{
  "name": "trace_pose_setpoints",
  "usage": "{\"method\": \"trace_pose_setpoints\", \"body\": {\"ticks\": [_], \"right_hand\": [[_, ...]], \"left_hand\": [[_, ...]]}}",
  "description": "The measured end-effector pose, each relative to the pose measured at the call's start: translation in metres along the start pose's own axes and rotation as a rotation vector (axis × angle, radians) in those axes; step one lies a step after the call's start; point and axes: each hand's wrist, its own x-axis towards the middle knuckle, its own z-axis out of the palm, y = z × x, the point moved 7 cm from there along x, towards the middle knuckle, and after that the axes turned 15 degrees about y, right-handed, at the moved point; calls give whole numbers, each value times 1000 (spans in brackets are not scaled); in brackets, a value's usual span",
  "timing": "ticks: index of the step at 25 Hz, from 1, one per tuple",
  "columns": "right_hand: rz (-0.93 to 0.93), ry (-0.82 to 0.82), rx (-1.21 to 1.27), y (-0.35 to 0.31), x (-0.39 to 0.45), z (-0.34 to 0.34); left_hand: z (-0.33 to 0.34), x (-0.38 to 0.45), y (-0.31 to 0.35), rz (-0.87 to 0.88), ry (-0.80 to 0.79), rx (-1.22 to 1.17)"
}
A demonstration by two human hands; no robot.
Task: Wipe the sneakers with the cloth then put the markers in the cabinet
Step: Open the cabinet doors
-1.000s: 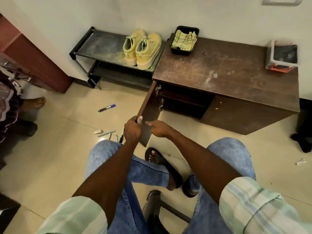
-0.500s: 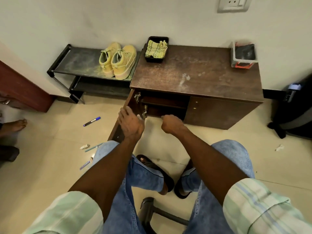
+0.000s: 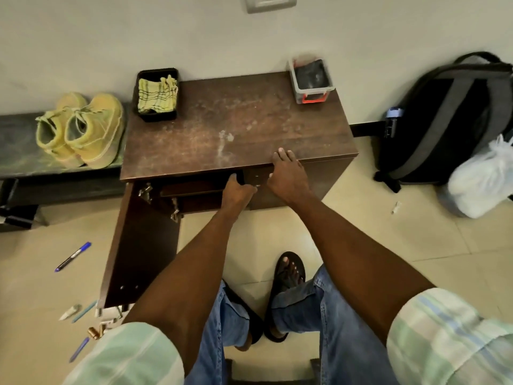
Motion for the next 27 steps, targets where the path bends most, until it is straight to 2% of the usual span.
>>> {"method": "trace_pose_setpoints", "body": {"ticks": [3,6,10,13,15,18,20,24,27], "right_hand": [[-3,17,0,-1,4,2],[-26,9,40,3,2,3],[-18,15,121,10,-3,4],[33,168,99,15,-13,-12],[173,253,91,25,-30,-22],[500,107,313,43,-54,-13],[602,22,462,47,-71,-10],[566,-11,308,47,-115,-6],[537,-30,244,49,-139,-4]], "left_hand": [[16,13,6,-130,-14,-204],[22,22,4,-163,-17,-188],[8,12,4,26,35,84],[-5,-8,5,173,36,261],[-7,-23,3,290,-3,420],[-6,-54,-3,334,-60,549],[-2,-78,-11,366,-122,610],[12,-119,-29,434,-296,653],[20,-135,-35,416,-405,630]]}}
